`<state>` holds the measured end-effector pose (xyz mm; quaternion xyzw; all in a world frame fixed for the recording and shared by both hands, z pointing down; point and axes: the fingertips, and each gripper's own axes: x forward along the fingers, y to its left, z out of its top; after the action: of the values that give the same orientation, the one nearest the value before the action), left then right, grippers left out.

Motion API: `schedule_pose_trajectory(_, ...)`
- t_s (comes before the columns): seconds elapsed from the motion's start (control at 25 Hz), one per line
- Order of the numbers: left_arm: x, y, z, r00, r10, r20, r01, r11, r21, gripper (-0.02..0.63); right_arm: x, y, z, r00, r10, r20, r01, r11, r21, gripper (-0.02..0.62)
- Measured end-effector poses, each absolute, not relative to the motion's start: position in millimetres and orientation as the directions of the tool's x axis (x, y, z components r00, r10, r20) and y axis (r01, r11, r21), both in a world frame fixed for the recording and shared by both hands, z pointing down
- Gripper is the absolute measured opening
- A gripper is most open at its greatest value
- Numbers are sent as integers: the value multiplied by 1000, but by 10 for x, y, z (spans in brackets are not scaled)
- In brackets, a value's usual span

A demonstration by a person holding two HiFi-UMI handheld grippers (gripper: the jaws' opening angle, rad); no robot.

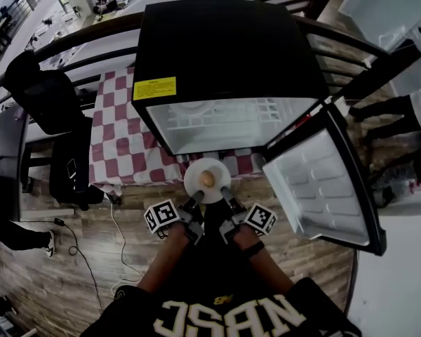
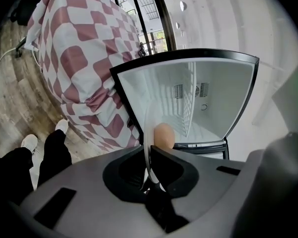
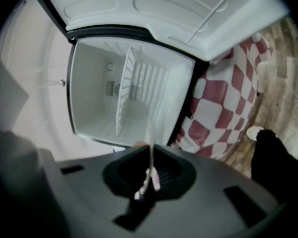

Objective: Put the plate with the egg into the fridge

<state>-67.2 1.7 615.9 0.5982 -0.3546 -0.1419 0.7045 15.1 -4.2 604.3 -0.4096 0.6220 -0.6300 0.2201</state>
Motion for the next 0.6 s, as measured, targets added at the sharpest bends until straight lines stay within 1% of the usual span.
schedule_pose_trajectory(0.12,-660,-80,6238,702,-620,349,-244,251,937,40,154,-146,6113,-571,-786,237,-235,-120,-965,35)
schedule_pose_trajectory(0.6,-609,-513,6501,684,-615,394,-286,271,919,40,198,-576,6416,-594,-749,296,-266,-164,-950,35)
